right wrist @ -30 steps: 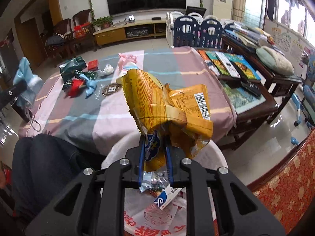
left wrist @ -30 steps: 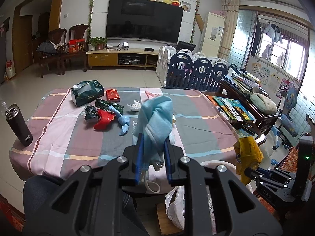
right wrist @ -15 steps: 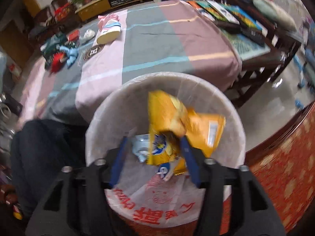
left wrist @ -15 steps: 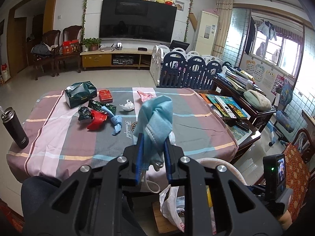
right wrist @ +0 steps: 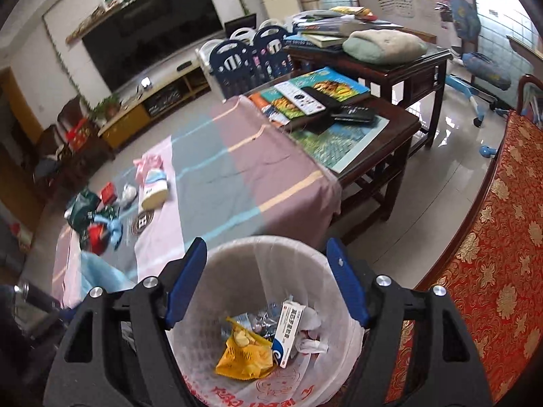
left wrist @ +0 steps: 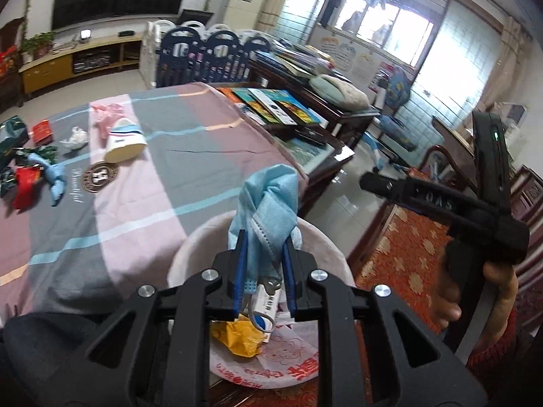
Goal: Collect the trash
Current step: 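Open the left tool to drop the blue mask into the wastebasket, then grasp the red snack packet with the left tool while the right tool grasps the dark green bag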
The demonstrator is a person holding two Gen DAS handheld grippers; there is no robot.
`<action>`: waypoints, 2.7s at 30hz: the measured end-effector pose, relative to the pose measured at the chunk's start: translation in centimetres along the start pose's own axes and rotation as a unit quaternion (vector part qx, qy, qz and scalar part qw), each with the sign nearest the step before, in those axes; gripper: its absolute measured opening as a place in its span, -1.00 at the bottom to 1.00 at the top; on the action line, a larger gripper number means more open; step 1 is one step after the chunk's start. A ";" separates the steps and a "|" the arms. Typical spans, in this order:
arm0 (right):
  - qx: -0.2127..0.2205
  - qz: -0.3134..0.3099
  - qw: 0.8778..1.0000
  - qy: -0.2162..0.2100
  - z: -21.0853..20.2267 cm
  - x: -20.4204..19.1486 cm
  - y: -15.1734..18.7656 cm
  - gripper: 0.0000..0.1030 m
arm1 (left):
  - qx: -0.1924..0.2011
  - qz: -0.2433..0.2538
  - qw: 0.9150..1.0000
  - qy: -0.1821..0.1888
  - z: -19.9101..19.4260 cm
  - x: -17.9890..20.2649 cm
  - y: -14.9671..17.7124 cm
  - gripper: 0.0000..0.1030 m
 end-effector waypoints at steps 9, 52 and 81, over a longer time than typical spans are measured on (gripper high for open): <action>0.006 -0.011 1.000 0.005 0.4 -1.2 0.3 0.49 | -0.033 -0.014 0.998 -0.042 2.0 -2.1 1.1 0.73; -0.137 -0.191 0.952 -0.198 18.7 -35.5 7.7 0.49 | 0.120 -0.232 0.874 -0.409 -13.6 -40.1 1.4 -0.48; -0.140 -0.299 0.914 -0.235 15.8 -38.8 12.2 -0.27 | 0.148 -0.245 0.863 -0.416 -16.6 -37.9 2.1 -0.48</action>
Point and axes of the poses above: each gripper's, at about its wrist camera, not at the fingertips, and z roughly the way its jaws point, x to its right, y to its underside, the point moved 8 cm from there along z, roughly the way its jaws point, and after that the axes turned 8 degrees about x, right-handed, at the moved point
